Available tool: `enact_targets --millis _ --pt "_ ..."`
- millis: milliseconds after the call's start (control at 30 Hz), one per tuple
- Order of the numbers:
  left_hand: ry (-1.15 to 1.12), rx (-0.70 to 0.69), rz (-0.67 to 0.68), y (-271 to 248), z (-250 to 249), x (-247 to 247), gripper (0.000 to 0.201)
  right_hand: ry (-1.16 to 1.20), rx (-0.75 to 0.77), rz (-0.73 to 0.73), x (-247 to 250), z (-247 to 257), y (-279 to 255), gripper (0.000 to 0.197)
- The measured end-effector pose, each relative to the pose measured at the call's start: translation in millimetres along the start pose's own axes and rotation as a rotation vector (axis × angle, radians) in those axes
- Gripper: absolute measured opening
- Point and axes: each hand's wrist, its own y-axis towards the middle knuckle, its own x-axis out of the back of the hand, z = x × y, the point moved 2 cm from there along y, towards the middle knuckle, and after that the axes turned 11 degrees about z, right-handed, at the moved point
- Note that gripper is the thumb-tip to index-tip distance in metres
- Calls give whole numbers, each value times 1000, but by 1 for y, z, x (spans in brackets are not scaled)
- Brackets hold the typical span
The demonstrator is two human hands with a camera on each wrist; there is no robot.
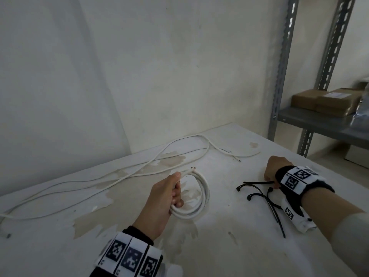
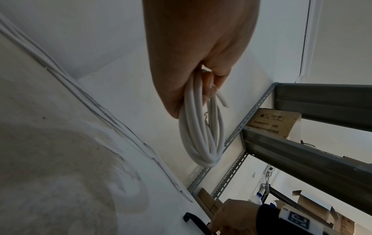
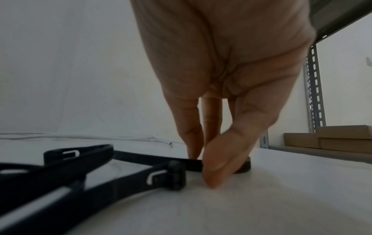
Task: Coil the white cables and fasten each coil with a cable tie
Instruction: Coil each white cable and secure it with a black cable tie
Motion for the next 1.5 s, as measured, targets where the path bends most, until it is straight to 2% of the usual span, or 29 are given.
enact_targets --millis 100,267,333,400,467,567,667,767,867,933,1067,1133,1267,1400,1500 --pt "1 -1 -12 -4 0 2 34 5 -1 -24 0 3 0 17" --pt "-4 -12 -31 -8 -1 8 35 24 2 -80 -1 10 3 26" --pt "-10 -16 -30 -9 -2 9 34 34 18 -95 -1 14 1 21" --pt "-12 -15 -29 -10 -2 9 34 63 44 -114 -1 18 -1 5" --pt "-17 -16 -30 -12 -3 11 33 137 78 -126 -1 22 0 24" --pt "-16 -23 -40 -13 -4 15 33 217 158 -138 0 37 -11 32" --pt "-13 -32 -71 -14 -8 20 34 216 279 -165 -2 60 -22 23" --pt "-6 -59 -102 -16 -12 28 35 416 421 -232 -3 82 -32 12" --pt "-4 -77 -129 -20 -14 39 35 550 524 -276 1 96 -46 11" --pt "-9 -82 -145 -23 -16 46 35 580 588 -314 4 104 -59 7" --pt "-10 -103 -168 -28 -18 60 35 595 758 -328 1 121 -90 12" --pt "-16 -117 -169 -31 -19 65 35 591 884 -292 -5 134 -110 14" --pt "-25 -134 -200 -40 -21 76 34 680 1058 -80 -26 161 -150 16" --pt "1 -165 -251 -53 -21 98 34 777 1131 122 -53 184 -183 16" --pt "51 -181 -289 -62 -22 116 35 721 1073 175 -77 199 -193 22"
